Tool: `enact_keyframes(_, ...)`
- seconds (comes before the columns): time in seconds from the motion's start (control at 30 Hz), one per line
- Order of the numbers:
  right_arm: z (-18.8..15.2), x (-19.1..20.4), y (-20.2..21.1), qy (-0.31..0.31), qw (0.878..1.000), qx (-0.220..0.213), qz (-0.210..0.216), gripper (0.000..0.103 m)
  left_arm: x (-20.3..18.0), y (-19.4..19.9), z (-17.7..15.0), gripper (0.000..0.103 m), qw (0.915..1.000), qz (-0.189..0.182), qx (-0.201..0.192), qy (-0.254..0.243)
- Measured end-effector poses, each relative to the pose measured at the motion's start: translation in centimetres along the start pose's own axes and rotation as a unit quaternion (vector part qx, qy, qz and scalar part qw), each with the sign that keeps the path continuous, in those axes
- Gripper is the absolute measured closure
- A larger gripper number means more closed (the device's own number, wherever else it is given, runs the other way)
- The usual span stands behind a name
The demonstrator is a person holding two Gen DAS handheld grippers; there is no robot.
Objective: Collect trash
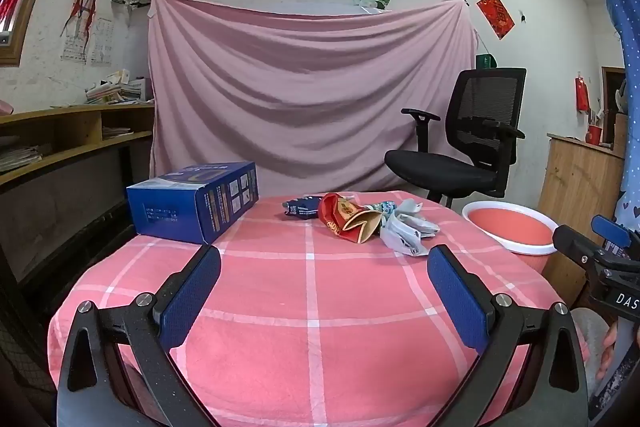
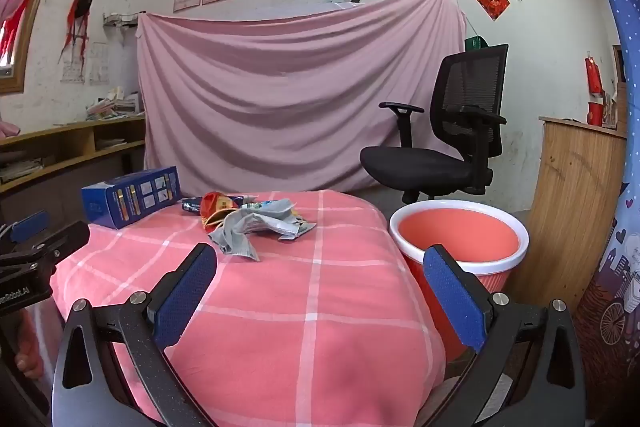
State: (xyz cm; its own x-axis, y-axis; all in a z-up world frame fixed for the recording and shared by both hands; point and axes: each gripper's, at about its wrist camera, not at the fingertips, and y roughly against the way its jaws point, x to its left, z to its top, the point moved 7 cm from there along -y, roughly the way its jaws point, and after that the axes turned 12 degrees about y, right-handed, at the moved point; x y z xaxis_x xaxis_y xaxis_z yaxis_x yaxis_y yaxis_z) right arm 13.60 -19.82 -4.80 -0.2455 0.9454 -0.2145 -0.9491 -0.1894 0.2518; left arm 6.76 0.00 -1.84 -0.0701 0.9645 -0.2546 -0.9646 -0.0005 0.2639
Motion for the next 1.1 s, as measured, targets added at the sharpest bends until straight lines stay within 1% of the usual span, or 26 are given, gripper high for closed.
enact_keyframes(0.5,-0.02,0.07,0.0,0.0,1.0,0.0,0.0,0.0,0.52,0.1,0.1,0.002,1.0,0.001,0.0,0.0)
enact_keyframes(1.1,-0.04,0.09,0.02,-0.001,1.0,0.0,0.0,0.0,-0.07,0.04,0.22,0.002,1.0,0.0,0.0,-0.001)
